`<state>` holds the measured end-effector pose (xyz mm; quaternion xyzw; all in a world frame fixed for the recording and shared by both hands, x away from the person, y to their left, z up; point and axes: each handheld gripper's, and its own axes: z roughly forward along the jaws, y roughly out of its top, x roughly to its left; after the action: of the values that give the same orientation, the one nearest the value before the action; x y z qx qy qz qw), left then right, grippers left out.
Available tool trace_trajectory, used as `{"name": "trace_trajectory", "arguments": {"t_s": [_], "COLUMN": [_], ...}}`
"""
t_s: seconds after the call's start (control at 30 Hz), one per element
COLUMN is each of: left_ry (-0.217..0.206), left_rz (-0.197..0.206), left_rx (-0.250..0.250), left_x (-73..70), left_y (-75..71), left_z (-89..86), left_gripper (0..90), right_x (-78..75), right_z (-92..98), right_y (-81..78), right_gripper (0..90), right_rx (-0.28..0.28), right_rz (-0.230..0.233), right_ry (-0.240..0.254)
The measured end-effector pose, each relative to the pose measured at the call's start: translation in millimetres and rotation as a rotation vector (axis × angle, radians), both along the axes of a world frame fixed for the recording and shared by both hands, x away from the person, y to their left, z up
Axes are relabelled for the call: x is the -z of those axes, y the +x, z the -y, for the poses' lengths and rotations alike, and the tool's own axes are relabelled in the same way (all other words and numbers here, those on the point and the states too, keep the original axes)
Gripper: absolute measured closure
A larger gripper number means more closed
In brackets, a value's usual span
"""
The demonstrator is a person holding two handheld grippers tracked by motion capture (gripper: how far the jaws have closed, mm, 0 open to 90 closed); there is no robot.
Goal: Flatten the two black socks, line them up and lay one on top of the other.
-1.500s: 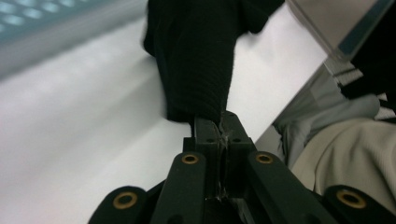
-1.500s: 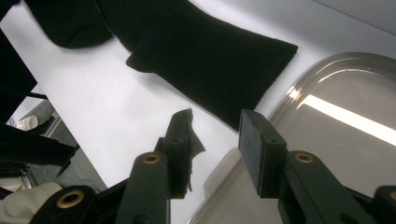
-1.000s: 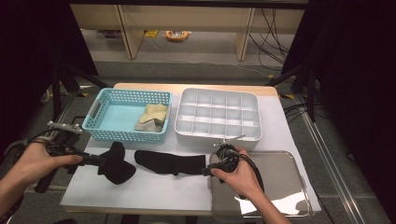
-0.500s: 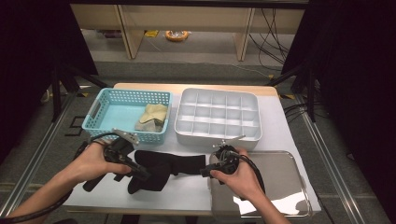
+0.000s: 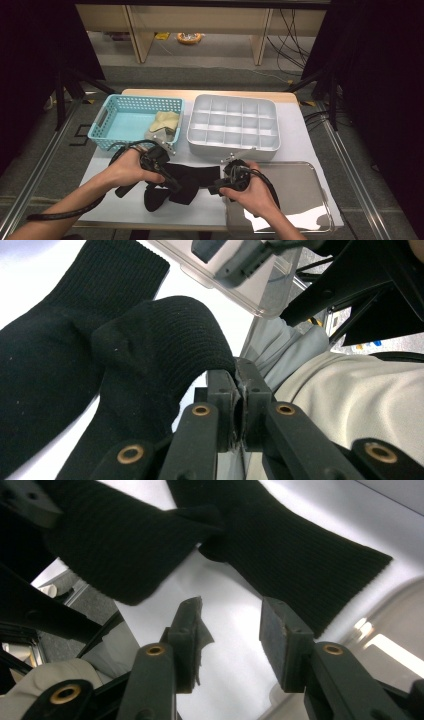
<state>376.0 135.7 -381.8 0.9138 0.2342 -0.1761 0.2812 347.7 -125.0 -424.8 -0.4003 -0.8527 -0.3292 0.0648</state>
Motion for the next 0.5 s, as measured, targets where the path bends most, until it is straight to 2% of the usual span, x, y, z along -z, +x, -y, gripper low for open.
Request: {"name": "trace_trajectory", "arguments": {"t_s": [0.03, 0.07, 0.13, 0.23, 0.4, 0.43, 0.47, 0.5], "left_ry": [0.002, 0.010, 0.008, 0.017, 0.031, 0.002, 0.033, 0.033], "left_rz": [-0.005, -0.009, -0.010, -0.009, -0.010, -0.026, -0.006, -0.008], "left_rx": [0.006, 0.005, 0.006, 0.016, 0.034, -0.013, 0.053, 0.049], "left_x": [2.2, 2.6, 4.2, 5.5, 8.8, 10.1, 9.4, 9.5], "left_y": [1.5, 1.7, 3.0, 4.2, 5.5, 2.1, 6.1, 5.4], "left_z": [1.6, 2.6, 4.6, 7.5, 13.4, 16.9, 15.6, 16.8], "left_gripper": [86.1, 86.1, 86.1, 85.9, 85.9, 85.9, 85.9, 85.9], "right_x": [2.7, 4.0, 6.2, 8.7, 8.7, 8.7, 8.4, 8.6], "right_z": [-0.7, -1.9, -4.4, -9.7, -18.6, -19.7, -21.5, -23.2], "right_y": [1.5, 1.3, 0.6, -1.7, -4.8, -4.4, -4.7, -5.1], "right_gripper": [59.9, 58.7, 56.7, 51.8, 41.0, 38.5, 36.3, 34.4], "right_rx": [-0.040, -0.060, -0.089, -0.132, -0.194, -0.211, -0.230, -0.243], "right_rz": [0.046, 0.061, 0.080, 0.091, 0.139, 0.161, 0.175, 0.182], "right_ry": [0.019, 0.014, -0.003, 0.008, 0.024, 0.022, 0.024, 0.023]}}
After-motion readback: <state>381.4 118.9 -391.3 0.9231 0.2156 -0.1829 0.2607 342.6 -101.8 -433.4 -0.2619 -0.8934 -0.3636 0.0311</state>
